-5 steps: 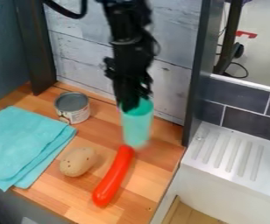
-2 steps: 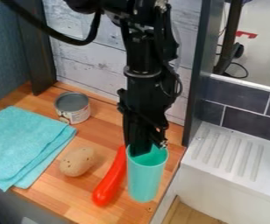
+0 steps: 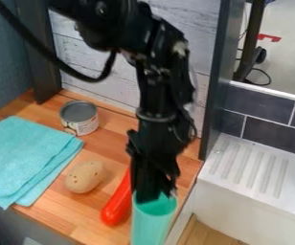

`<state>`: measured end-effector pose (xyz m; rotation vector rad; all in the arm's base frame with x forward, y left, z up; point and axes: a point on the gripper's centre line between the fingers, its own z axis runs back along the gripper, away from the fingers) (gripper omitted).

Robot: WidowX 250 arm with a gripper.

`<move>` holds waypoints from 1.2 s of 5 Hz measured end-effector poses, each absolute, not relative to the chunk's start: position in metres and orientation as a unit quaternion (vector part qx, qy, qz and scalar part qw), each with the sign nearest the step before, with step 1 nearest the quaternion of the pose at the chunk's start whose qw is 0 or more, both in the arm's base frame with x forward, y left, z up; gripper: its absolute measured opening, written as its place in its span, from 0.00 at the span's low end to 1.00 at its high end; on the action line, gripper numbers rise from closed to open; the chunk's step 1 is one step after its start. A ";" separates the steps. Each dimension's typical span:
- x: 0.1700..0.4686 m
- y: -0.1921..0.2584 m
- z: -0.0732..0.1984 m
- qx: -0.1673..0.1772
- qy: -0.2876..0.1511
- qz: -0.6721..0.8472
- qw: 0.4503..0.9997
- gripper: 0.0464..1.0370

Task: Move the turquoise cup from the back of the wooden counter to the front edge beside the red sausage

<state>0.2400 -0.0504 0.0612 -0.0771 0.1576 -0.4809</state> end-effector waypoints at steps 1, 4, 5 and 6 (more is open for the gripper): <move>0.235 -0.047 0.052 -0.020 0.075 -0.245 0.966 0.03; 0.231 -0.038 0.049 0.006 0.027 -0.255 0.967 0.03; 0.232 -0.036 0.050 0.012 0.021 -0.264 0.964 0.03; 0.232 -0.035 0.052 0.017 0.015 -0.273 0.962 0.03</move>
